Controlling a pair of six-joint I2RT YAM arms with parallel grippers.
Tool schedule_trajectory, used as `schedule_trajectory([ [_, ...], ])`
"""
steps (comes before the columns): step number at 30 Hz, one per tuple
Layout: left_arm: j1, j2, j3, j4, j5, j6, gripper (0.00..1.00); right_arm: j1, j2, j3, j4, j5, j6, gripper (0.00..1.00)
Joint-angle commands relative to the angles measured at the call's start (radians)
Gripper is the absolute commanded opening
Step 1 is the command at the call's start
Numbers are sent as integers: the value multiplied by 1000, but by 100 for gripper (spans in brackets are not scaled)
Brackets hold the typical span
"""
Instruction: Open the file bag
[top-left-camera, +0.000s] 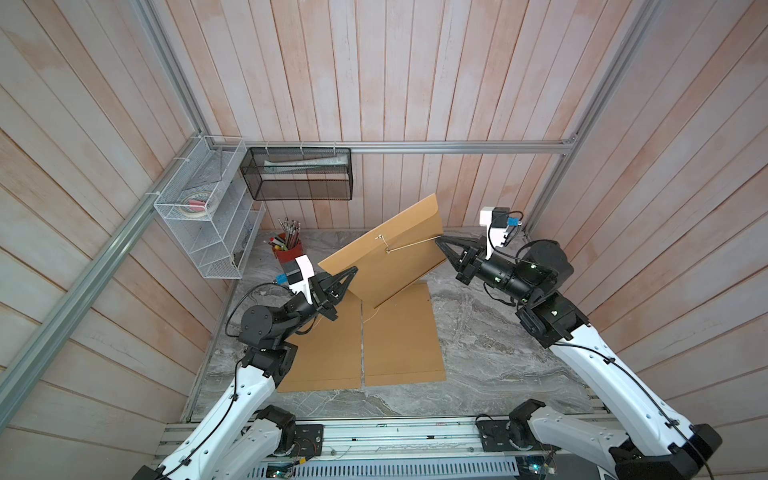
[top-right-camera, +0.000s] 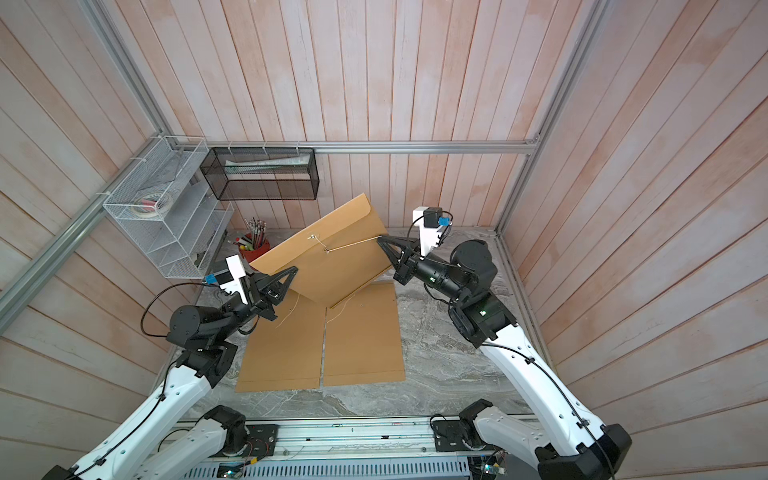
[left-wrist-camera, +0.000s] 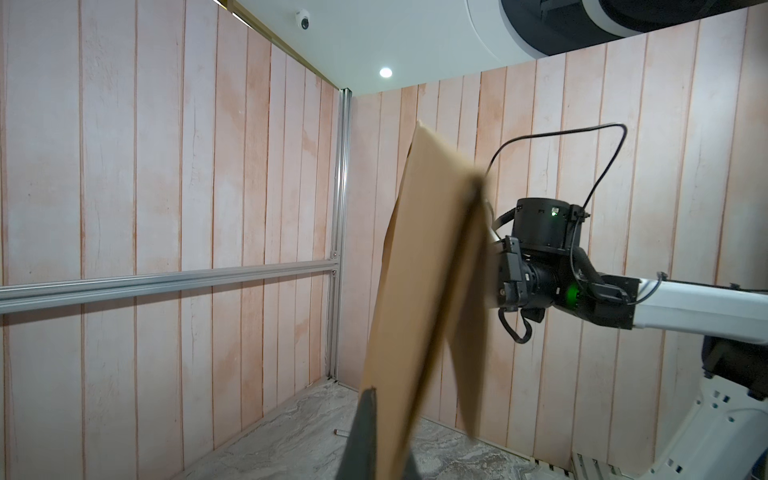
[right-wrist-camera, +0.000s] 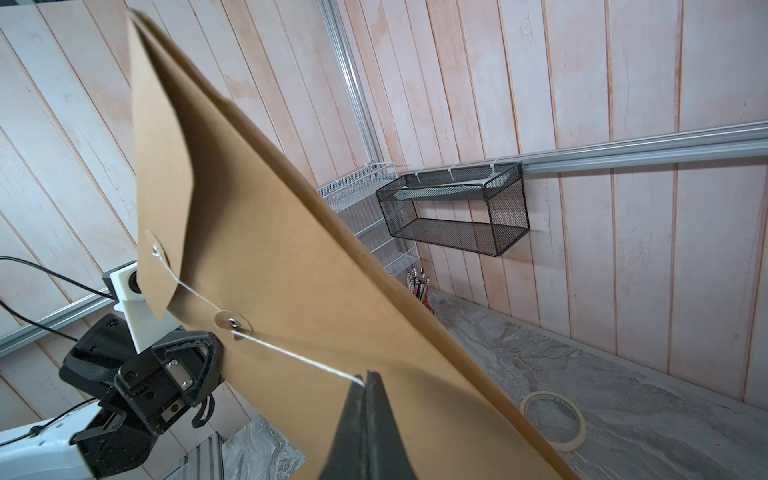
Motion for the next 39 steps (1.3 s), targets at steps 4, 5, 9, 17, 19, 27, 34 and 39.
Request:
schedule_trajectory([
  [4, 21, -27, -27, 82, -29, -41, 0, -37, 5, -2, 6, 5, 22, 0],
  [5, 21, -20, -30, 95, -31, -51, 0, -36, 9, -12, 22, -3, 33, 0],
  [9, 21, 2, -38, 166, -40, -99, 0, -6, 29, -43, 66, -19, 54, 0],
  [17, 24, 22, -55, 281, -56, -165, 0, 22, 33, -114, 117, 9, 84, 0],
  [19, 28, 14, -59, 294, -57, -180, 0, 21, 28, -123, 111, 19, 79, 0],
  [27, 32, 15, -97, 420, -86, -281, 0, 38, 58, -106, 120, 4, 91, 0],
  [34, 32, 75, -107, 549, -73, -370, 0, 119, 158, -101, 210, -6, 125, 0],
  [39, 39, 48, -114, 529, -59, -373, 0, 117, 155, -112, 213, 21, 123, 0],
])
